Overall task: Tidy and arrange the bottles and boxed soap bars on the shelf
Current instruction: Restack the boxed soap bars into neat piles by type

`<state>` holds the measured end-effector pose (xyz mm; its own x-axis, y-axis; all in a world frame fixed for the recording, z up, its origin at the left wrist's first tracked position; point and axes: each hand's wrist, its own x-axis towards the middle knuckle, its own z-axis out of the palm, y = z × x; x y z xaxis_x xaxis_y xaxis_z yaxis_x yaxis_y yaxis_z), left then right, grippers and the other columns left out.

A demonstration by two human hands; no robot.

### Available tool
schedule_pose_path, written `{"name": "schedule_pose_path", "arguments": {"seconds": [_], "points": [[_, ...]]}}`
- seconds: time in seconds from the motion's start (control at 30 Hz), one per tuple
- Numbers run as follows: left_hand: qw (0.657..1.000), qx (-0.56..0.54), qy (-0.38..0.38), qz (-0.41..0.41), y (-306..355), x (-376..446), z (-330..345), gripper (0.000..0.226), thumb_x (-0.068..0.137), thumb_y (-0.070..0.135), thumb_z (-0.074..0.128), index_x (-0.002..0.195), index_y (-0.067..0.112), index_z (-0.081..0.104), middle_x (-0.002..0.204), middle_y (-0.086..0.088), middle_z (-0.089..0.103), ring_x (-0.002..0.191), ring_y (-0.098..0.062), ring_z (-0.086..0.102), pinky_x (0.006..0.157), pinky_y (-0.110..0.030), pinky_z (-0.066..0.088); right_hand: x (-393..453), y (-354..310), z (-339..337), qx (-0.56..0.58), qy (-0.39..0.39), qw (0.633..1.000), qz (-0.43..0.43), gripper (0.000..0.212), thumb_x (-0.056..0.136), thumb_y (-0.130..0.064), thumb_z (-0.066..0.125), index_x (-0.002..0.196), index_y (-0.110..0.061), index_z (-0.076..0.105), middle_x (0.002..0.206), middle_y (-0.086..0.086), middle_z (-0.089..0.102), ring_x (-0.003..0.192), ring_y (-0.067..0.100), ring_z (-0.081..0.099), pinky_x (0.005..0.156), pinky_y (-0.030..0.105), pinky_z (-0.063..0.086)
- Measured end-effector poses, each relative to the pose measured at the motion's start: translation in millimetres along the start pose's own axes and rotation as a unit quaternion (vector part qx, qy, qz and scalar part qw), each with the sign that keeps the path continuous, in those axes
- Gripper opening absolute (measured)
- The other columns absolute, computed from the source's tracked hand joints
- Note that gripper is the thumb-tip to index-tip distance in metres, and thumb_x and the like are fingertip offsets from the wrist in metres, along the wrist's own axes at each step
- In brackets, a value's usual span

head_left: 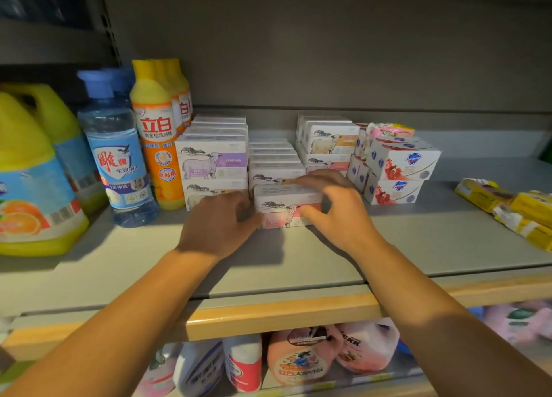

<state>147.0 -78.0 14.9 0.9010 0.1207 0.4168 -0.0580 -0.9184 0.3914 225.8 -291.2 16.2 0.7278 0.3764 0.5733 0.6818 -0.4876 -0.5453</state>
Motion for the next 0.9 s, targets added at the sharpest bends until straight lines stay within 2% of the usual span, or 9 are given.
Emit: {"name": "schedule_pose_path", "arguments": {"seconds": [0.1, 0.17, 0.27, 0.43, 0.6, 0.9], "points": [[0.999, 0.041, -0.025, 0.012, -11.0, -14.5, -6.6, 0.048, 0.076, 0.062, 0.047, 0.098, 0.028, 0.072, 0.091, 0.001, 0.074, 0.088, -0.026, 0.068, 0.071, -0.03, 0.047, -0.3, -8.4, 7.1, -0.068, -0.012, 0.996, -0.06, 0.044, 0.08, -0.011, 0.072, 0.122, -0.023, 0.069, 0.121, -0.004, 0.059, 0.113, 0.021, 0.052, 0.096, 0.033, 0.046], [0.996, 0.05, -0.07, 0.022, -17.9, -20.1, -9.4, 0.061, 0.073, 0.069, 0.041, 0.107, 0.028, 0.071, 0.1, 0.0, 0.074, 0.097, -0.025, 0.066, 0.082, -0.033, 0.05, 0.5, -9.9, 11.4, -0.114, -0.003, 0.99, -0.079, 0.042, 0.08, -0.012, 0.071, 0.121, -0.021, 0.069, 0.118, -0.001, 0.061, 0.113, 0.027, 0.05, 0.093, 0.04, 0.047], [0.991, 0.069, -0.11, 0.023, -22.0, -24.4, -7.9, 0.078, 0.072, 0.075, 0.033, 0.121, 0.025, 0.067, 0.122, 0.001, 0.067, 0.115, -0.022, 0.058, 0.098, -0.034, 0.046, 6.5, -9.5, 17.5, -0.151, 0.006, 0.984, -0.09, 0.042, 0.081, -0.013, 0.071, 0.122, -0.019, 0.067, 0.115, 0.003, 0.061, 0.11, 0.028, 0.047, 0.09, 0.037, 0.047], [0.99, 0.07, -0.125, 0.002, -21.8, -25.6, -4.2, 0.08, 0.074, 0.072, 0.035, 0.135, 0.025, 0.058, 0.139, 0.002, 0.058, 0.13, -0.021, 0.05, 0.108, -0.032, 0.038, 28.7, -5.3, 30.6, -0.202, -0.027, 0.975, -0.087, 0.042, 0.086, -0.01, 0.067, 0.127, -0.014, 0.061, 0.12, 0.008, 0.056, 0.113, 0.032, 0.044, 0.094, 0.041, 0.04], [0.992, 0.055, -0.111, 0.002, -23.4, -25.3, -3.3, 0.077, 0.074, 0.069, 0.038, 0.133, 0.025, 0.06, 0.136, 0.003, 0.061, 0.129, -0.021, 0.051, 0.108, -0.031, 0.039, 47.7, -2.7, 41.0, -0.225, -0.048, 0.972, -0.05, 0.041, 0.09, -0.013, 0.062, 0.131, -0.018, 0.055, 0.126, 0.006, 0.05, 0.117, 0.029, 0.039, 0.097, 0.041, 0.036], [0.992, 0.061, -0.109, -0.004, -24.4, -24.9, -2.6, 0.075, 0.075, 0.07, 0.038, 0.131, 0.027, 0.061, 0.137, 0.006, 0.06, 0.13, -0.02, 0.049, 0.11, -0.034, 0.038, 42.8, -1.5, 46.6, -0.189, -0.011, 0.98, -0.06, 0.041, 0.088, -0.01, 0.064, 0.128, -0.018, 0.061, 0.121, 0.006, 0.056, 0.11, 0.031, 0.041, 0.094, 0.043, 0.039]]}}
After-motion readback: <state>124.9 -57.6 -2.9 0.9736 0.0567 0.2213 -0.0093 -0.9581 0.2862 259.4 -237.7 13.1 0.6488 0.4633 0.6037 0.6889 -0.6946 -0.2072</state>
